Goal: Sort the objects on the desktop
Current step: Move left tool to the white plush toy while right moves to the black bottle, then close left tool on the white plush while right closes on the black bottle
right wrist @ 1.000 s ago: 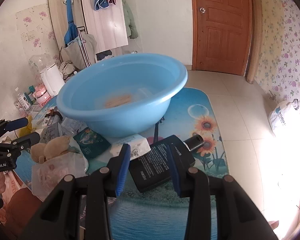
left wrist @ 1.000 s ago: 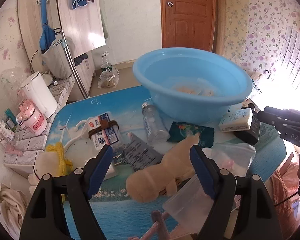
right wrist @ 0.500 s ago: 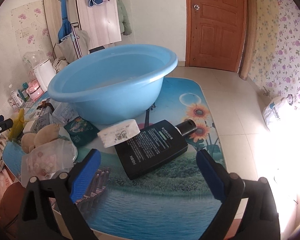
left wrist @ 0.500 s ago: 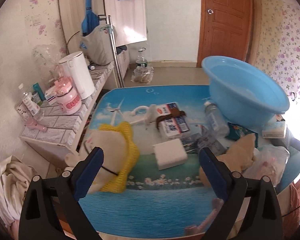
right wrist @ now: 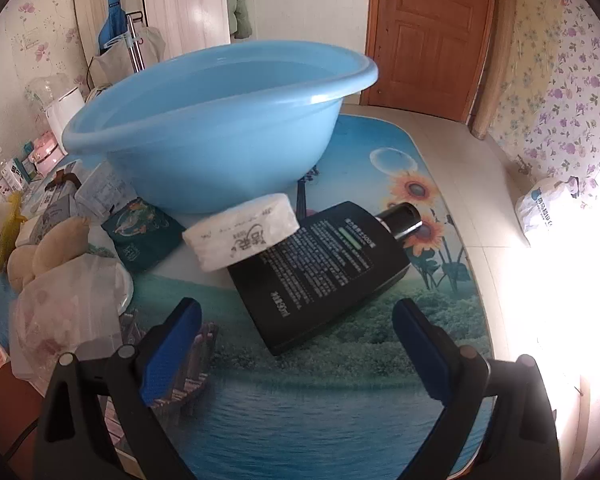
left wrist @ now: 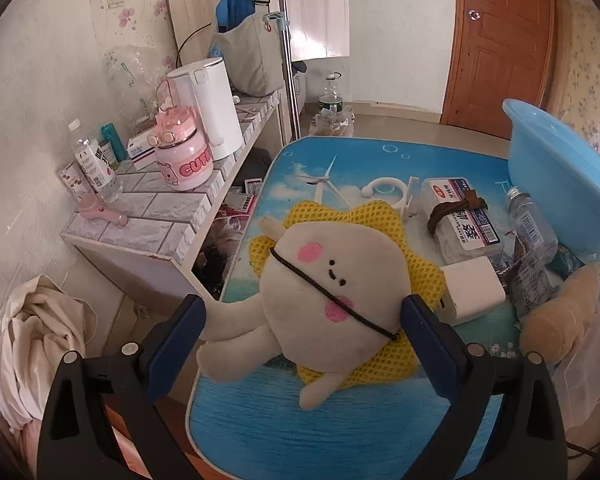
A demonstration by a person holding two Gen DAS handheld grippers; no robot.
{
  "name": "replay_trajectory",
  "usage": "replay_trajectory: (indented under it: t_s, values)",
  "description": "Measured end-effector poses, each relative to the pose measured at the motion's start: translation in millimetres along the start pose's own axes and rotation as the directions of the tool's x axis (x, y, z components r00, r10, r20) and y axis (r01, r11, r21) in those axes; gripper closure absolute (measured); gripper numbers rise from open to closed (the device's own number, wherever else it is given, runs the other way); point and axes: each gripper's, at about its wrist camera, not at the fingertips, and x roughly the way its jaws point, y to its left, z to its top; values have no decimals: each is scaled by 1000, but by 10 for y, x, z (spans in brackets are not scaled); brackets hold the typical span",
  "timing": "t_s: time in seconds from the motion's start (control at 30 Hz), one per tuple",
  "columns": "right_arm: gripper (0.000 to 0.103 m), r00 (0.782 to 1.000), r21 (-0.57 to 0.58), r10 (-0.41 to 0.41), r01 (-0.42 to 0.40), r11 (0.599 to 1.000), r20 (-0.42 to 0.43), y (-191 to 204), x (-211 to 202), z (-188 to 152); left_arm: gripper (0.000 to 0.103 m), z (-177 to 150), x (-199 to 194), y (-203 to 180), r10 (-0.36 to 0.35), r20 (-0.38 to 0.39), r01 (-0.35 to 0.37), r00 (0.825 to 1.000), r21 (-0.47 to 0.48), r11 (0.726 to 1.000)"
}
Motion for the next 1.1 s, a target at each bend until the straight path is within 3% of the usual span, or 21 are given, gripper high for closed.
replay_trajectory:
  t_s: [0.57,0.73,0.8,0.87,1.1]
  values:
    - [3,988,139,-145,150,979,-49,-575,-100,-123,0,113,308,-105,-78,1,78,997,-57,995]
    - [3,972,136,-224,231,963,-63,-635,-104,-118,13,90,269,-104,-104,4,104,995,-26,994]
    - [3,974,152,-217,224,963,-62,-641,-110,-108,23,88,246,-115,-109,5,109,994,-15,994]
    - [3,986,150,-162,167,974,-43,-559,-123,-91,27,80,221,-137,-107,5,107,994,-3,994]
    - [3,992,76,-126,127,989,-17,-191,-15,0,29,49,80,-110,-112,6,112,994,-7,994]
